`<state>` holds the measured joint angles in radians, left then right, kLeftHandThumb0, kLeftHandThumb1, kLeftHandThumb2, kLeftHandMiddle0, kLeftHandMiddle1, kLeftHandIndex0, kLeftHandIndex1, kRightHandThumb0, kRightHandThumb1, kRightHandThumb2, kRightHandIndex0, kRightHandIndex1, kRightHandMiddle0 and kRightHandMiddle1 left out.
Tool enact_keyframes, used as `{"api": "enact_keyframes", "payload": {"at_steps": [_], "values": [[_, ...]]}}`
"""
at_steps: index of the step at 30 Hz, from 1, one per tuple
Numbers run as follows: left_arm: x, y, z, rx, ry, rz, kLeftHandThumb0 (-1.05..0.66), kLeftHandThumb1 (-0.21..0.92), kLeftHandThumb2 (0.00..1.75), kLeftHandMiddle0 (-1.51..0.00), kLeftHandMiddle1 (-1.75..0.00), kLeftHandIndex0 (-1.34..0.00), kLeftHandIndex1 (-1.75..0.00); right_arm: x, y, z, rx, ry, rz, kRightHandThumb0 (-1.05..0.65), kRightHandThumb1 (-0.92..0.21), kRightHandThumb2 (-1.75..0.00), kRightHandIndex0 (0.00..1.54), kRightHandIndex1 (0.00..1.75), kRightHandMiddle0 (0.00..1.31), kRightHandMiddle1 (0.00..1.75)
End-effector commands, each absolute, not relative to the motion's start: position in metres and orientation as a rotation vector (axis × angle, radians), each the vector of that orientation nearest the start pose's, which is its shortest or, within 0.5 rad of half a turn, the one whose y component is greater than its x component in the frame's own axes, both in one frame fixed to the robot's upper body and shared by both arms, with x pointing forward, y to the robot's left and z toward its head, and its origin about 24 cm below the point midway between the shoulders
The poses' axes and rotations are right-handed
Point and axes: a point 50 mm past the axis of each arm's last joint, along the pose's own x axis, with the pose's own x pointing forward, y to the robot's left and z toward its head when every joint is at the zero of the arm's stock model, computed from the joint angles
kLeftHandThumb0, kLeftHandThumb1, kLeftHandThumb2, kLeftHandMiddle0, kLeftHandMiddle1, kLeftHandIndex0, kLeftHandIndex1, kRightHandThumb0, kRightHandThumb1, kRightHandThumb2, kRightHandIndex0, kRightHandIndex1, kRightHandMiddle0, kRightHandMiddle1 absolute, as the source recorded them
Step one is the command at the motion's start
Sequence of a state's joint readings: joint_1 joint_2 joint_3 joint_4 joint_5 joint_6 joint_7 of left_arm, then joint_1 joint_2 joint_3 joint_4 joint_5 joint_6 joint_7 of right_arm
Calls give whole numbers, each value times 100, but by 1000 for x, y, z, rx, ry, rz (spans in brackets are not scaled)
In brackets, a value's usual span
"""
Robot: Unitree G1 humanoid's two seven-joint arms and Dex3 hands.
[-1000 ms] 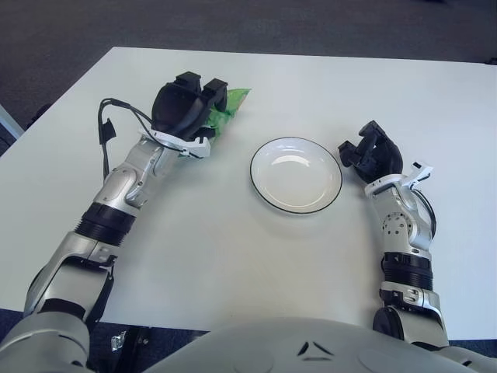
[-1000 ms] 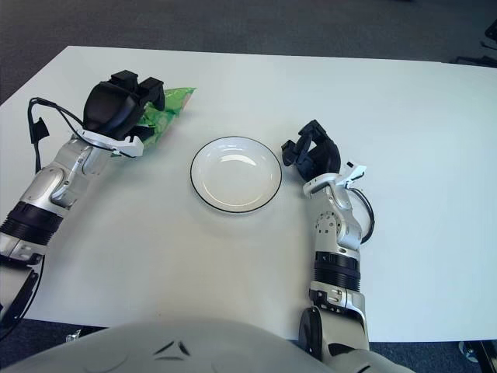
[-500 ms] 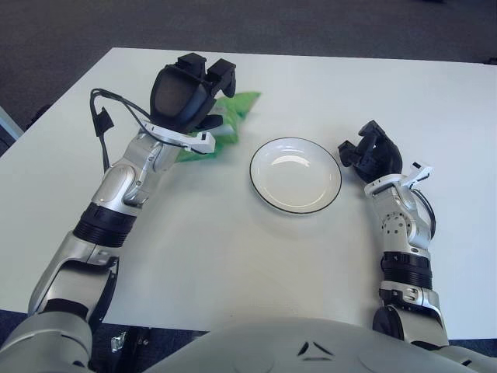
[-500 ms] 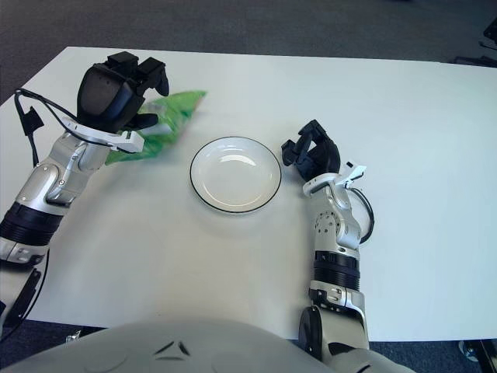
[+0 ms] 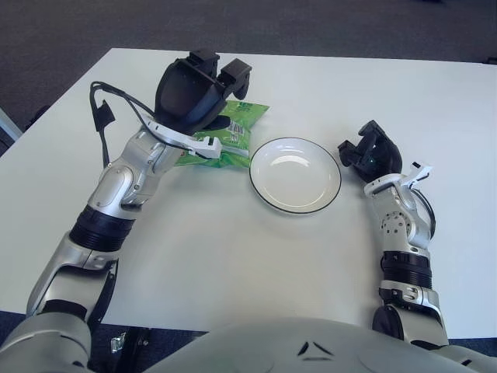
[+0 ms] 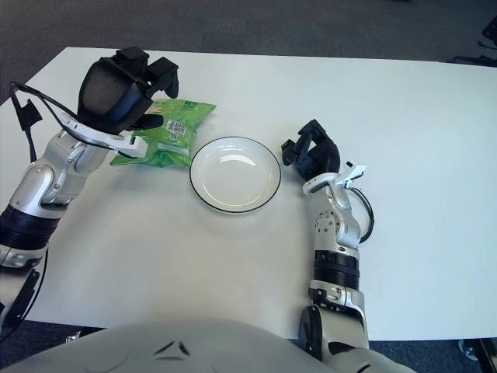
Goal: Put the snack into the plate.
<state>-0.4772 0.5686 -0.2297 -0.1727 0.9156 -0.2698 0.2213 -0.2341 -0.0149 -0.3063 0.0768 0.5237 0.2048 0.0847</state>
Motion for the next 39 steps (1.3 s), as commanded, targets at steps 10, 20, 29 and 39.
{"api": "enact_keyframes", "payload": {"at_steps": [10,20,29,39], "values": [[268,126,220,1371,-1099,-56,0,0,166,-87,-169,-62,-175,281,-198,43,586,60,-108,-51,-24,-141,126,175,68,175],[270,123,220,1389,-1066,-68,0,0,167,-86,-170,-62,-175,281,-197,43,590,59,-107,-51,-24,-141,126,175,68,175],[287,124,209,1430,-960,-48,0,-3,171,-87,-174,-64,-175,281,-198,43,593,60,-108,-51,-24,-141,126,175,68,175],[297,133,203,1477,-838,-129,-1,22,143,-58,-175,-54,-175,280,-198,43,585,60,-107,-51,-24,-141,126,175,68,175]]}}
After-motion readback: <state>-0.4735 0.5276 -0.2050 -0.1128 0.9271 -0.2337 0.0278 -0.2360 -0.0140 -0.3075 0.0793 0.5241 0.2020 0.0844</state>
